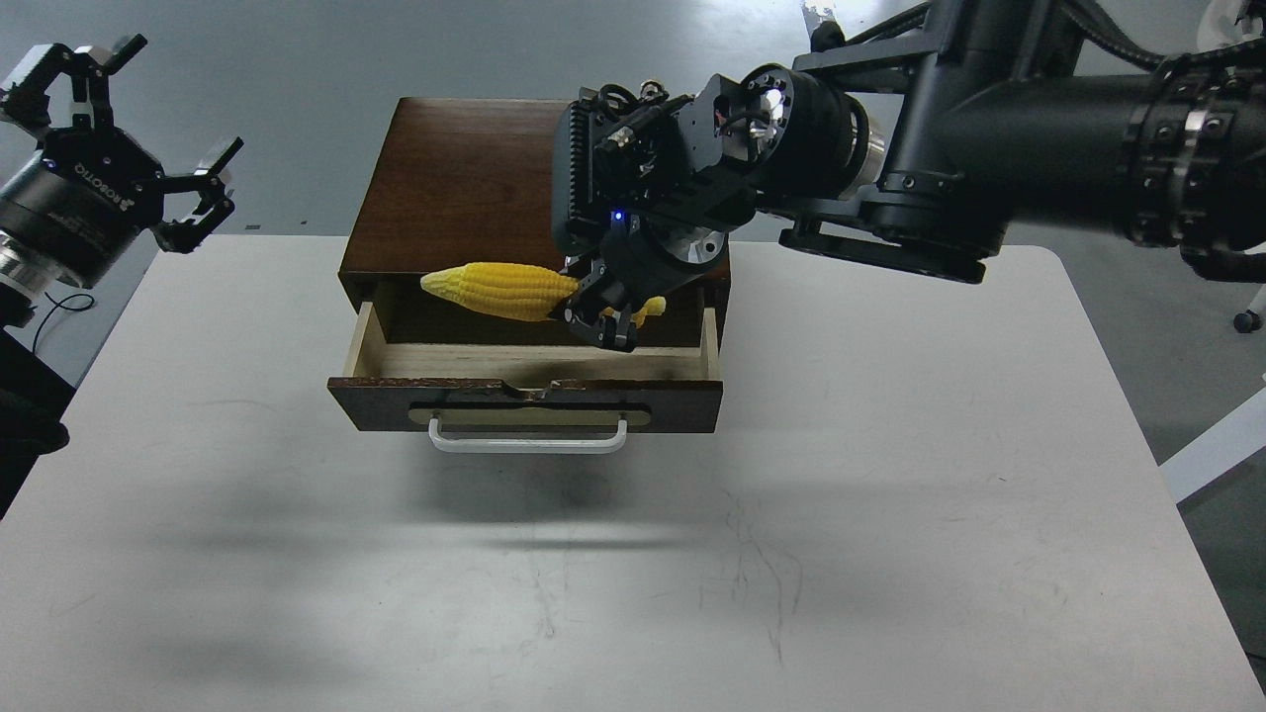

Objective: Put corn in drawer with both arms
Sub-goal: 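Carry the corn cob over the open drawer and lower it inside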

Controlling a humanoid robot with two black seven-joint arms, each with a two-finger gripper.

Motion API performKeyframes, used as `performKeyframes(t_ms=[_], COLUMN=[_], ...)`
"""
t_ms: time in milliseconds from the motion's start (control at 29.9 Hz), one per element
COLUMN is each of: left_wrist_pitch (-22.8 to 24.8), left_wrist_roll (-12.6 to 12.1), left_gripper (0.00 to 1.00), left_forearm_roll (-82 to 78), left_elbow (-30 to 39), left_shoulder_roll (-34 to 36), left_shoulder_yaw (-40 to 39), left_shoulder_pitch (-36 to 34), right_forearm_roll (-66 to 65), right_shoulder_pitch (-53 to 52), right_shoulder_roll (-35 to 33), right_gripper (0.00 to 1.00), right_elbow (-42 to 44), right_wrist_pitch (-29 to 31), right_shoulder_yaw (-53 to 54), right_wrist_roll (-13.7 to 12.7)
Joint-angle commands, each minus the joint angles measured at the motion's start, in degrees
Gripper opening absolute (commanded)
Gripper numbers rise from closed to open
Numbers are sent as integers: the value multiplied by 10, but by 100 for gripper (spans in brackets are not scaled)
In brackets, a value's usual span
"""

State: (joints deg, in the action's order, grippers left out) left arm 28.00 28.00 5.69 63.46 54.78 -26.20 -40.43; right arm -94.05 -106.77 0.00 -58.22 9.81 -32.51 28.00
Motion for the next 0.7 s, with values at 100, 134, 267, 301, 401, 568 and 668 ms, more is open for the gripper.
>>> performKeyframes(t_ms=[100,134,267,301,401,568,668], left_wrist_pitch=[0,0,0,0,0,0,0], left_wrist_roll=[0,0,0,0,0,0,0], left_gripper=[99,99,99,99,99,99,99], left_forearm_roll=[0,0,-1,-1,-1,-1,-1], left_elbow=[0,0,0,0,0,0,0], left_shoulder_roll=[0,0,1,0,0,1,5], left_shoulder_yaw=[0,0,0,0,0,0,1], left_shoulder_pitch=[0,0,0,0,0,0,0], right_forearm_roll=[0,0,0,0,0,1,1], right_shoulder_pitch=[11,11,15,17,19,22,24], right_shoulder_roll=[0,0,0,0,0,0,0], right_gripper=[11,12,19,23,26,29,30], right_elbow=[-1,-1,1,1,0,0,0], right_wrist_pitch=[2,2,2,2,2,0,0], right_shoulder_yaw=[-9,-11,-13,-13,-13,-13,-13], right_wrist_roll=[0,0,0,0,0,0,0])
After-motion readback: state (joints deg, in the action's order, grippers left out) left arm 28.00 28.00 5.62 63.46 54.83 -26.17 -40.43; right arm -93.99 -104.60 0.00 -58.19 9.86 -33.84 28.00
